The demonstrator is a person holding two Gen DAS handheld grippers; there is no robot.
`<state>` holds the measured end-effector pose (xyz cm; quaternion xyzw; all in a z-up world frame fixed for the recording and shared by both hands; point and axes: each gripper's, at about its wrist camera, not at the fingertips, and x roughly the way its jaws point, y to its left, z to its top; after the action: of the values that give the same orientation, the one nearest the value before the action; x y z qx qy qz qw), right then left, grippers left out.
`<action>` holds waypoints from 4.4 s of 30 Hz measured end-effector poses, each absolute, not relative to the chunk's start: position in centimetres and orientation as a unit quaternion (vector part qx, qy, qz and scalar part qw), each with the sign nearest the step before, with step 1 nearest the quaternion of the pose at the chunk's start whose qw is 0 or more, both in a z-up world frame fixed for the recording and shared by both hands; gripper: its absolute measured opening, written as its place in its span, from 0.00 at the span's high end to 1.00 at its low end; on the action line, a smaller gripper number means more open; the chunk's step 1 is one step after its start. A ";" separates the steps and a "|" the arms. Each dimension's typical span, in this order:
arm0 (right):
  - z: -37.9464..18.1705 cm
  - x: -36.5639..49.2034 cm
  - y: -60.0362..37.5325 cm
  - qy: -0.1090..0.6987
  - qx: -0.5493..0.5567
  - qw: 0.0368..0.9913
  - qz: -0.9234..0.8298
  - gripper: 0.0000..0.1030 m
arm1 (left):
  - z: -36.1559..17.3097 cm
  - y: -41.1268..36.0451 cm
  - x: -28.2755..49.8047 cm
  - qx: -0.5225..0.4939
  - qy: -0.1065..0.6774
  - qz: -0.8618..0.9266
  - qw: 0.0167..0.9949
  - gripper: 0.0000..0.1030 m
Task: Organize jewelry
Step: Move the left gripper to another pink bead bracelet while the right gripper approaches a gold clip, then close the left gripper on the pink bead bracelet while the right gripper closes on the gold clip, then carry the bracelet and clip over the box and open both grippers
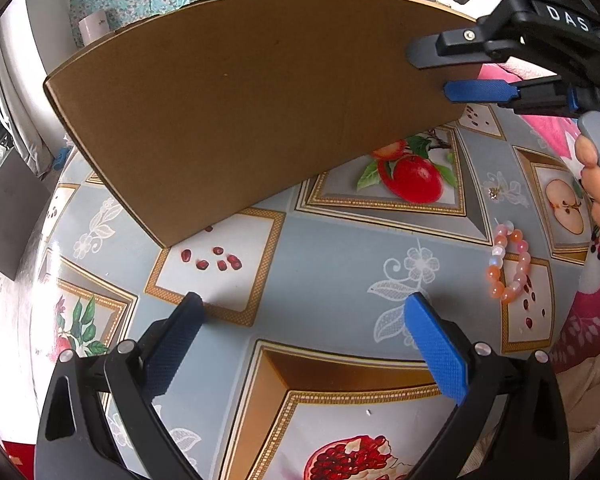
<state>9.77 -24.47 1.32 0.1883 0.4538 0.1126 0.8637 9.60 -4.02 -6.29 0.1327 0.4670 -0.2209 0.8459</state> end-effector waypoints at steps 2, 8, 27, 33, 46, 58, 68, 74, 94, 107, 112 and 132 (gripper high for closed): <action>1.5 9.4 -24.2 0.452 0.174 0.868 0.106 0.33 | -6.3 -4.0 9.4 0.132 0.465 -0.221 0.847 0.04; 1.4 7.3 -25.1 0.451 0.161 0.873 0.086 0.33 | -6.3 -3.7 9.1 0.135 0.463 -0.227 0.846 0.04; 0.5 0.2 -29.0 0.488 0.103 0.866 0.011 0.54 | -2.9 -7.4 5.8 0.150 0.367 -0.335 0.855 0.27; 0.0 0.3 -28.8 0.497 0.105 0.861 0.001 0.66 | -3.5 -8.6 6.4 0.132 0.382 -0.374 0.835 0.51; -0.9 0.9 -28.0 0.502 0.125 0.856 0.004 0.65 | -5.6 -13.4 5.8 0.206 0.385 -0.424 0.793 0.73; -1.5 1.9 -26.2 0.498 0.101 0.861 0.034 0.77 | -5.4 -11.1 7.9 0.190 0.409 -0.336 0.827 0.91; -2.2 3.2 -23.1 0.489 0.029 0.871 0.034 0.81 | -5.3 -8.0 10.1 0.150 0.440 -0.268 0.844 0.91; -2.3 3.0 -22.2 0.478 0.003 0.878 0.028 0.96 | -5.3 -7.8 9.9 0.149 0.437 -0.270 0.845 0.91; 2.7 1.5 -26.0 0.404 0.102 0.909 0.031 1.00 | -3.3 -6.0 9.1 0.093 0.405 -0.283 0.865 0.91; 9.2 2.4 -25.2 0.305 0.099 0.945 0.071 1.00 | 6.9 -4.5 8.3 0.014 0.333 -0.379 0.863 0.91; 11.8 3.5 -25.9 0.259 0.088 0.958 0.089 1.00 | 12.0 -4.7 8.9 -0.005 0.286 -0.409 0.866 0.91; 9.7 9.9 -32.6 0.257 0.119 0.958 0.043 1.00 | 1.1 -18.3 26.3 -0.061 0.532 -0.403 0.743 0.91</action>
<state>9.92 -32.56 9.68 0.1191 0.2565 0.0426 0.9582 26.29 -18.34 1.12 -0.0610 0.5317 -0.4028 0.7425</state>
